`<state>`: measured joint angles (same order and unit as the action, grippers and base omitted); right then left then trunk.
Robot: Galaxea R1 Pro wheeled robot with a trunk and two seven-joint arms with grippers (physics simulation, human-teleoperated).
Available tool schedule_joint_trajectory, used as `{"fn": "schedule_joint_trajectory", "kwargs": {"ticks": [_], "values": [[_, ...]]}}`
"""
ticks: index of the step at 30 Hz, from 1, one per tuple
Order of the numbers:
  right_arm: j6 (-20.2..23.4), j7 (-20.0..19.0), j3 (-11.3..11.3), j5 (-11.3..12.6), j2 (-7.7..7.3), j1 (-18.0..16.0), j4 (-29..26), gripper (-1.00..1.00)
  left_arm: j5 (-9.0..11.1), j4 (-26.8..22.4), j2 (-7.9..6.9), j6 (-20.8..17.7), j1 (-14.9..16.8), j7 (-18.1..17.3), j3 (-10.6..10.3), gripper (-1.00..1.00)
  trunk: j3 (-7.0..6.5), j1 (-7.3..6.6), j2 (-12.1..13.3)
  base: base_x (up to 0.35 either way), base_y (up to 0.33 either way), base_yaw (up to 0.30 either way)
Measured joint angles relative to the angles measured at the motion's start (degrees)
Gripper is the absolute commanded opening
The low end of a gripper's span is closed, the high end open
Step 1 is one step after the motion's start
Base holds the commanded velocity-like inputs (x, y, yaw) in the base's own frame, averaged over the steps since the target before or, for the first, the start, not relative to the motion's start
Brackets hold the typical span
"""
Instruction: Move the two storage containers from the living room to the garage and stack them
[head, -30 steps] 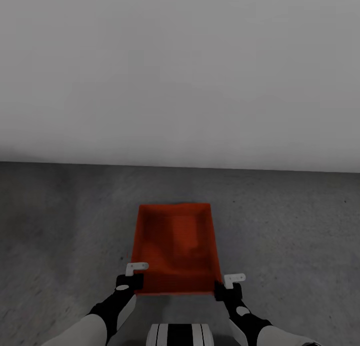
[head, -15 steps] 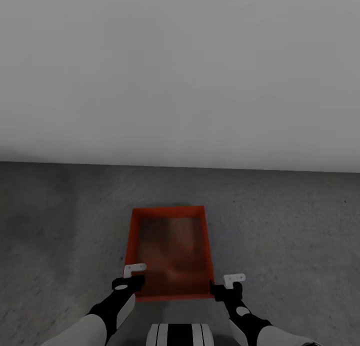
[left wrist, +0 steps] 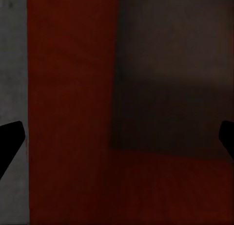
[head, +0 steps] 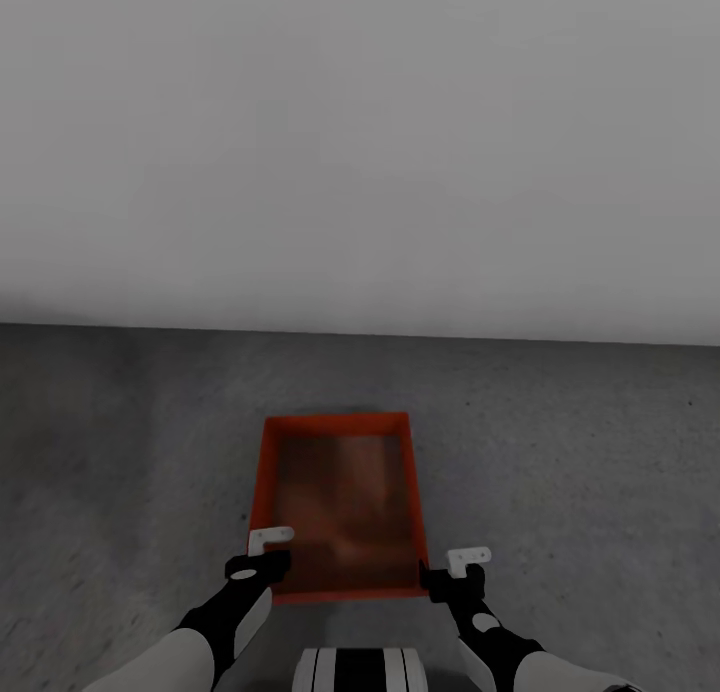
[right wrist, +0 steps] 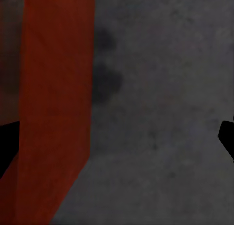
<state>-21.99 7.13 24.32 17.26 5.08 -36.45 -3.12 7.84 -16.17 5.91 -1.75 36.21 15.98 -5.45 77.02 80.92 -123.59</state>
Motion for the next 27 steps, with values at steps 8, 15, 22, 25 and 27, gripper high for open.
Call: {"fn": "schedule_joint_trajectory", "kwargs": {"ticks": [8,15,22,25,27], "values": [[-0.01,0.00,-0.02,0.20,0.05,0.00,0.00,1.00,0.08,0.01,0.05,0.00,0.00,0.00,0.04,1.00,-1.44,-1.76,3.21,0.000,0.000,0.000],[-0.01,0.08,-0.02,0.38,0.08,0.00,0.00,1.00,0.08,0.08,0.01,0.00,0.00,0.00,0.05,1.00,-2.69,-3.29,6.02,0.000,0.000,0.000],[-0.04,0.06,-0.02,0.40,0.09,0.00,0.00,1.00,0.08,0.09,0.01,0.00,0.00,0.00,0.05,1.00,-3.95,-4.83,8.82,0.000,0.000,0.000],[-0.01,0.07,-0.02,0.40,0.09,0.00,0.00,1.00,0.08,0.09,0.01,0.00,0.00,0.00,0.05,1.00,-4.49,-5.49,10.03,0.000,0.000,0.000],[-0.01,0.08,-0.02,0.40,0.09,0.00,0.00,1.00,0.08,0.09,0.01,0.00,0.00,0.00,0.05,1.00,-4.85,-5.93,10.83,0.000,0.000,0.000]]}}
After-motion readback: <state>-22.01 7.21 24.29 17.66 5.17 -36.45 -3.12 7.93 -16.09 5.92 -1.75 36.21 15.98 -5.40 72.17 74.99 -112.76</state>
